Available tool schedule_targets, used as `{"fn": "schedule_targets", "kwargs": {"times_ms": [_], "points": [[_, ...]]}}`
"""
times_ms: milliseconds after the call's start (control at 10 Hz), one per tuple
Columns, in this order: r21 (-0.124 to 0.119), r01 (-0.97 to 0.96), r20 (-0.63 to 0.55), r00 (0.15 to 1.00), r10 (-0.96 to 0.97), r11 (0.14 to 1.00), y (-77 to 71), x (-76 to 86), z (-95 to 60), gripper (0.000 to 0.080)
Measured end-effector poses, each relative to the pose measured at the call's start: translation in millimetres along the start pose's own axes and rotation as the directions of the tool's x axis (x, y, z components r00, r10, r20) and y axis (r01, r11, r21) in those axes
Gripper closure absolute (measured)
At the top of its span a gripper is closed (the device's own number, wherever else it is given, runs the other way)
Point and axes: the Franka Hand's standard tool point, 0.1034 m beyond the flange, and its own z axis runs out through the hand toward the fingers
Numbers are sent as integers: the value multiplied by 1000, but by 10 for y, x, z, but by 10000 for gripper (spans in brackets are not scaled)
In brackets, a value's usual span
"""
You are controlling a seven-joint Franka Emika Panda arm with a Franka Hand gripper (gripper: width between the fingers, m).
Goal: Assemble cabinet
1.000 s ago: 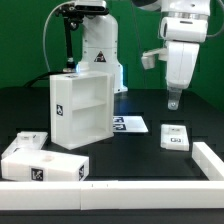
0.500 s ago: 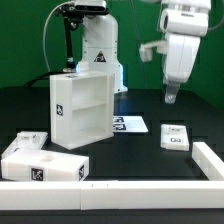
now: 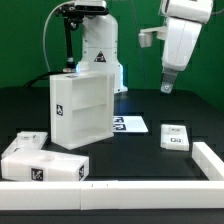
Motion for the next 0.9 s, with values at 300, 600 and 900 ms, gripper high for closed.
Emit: {"fn": "schedule_targets", "kwargs": {"times_ms": [300,600,900], "points": [[5,-63,28,998,63,998,203,-187,-92,3],[16,-112,56,992,111,994,347,-213,-176,3],[23,-79,59,995,78,997,365,-250,-160,3]]}}
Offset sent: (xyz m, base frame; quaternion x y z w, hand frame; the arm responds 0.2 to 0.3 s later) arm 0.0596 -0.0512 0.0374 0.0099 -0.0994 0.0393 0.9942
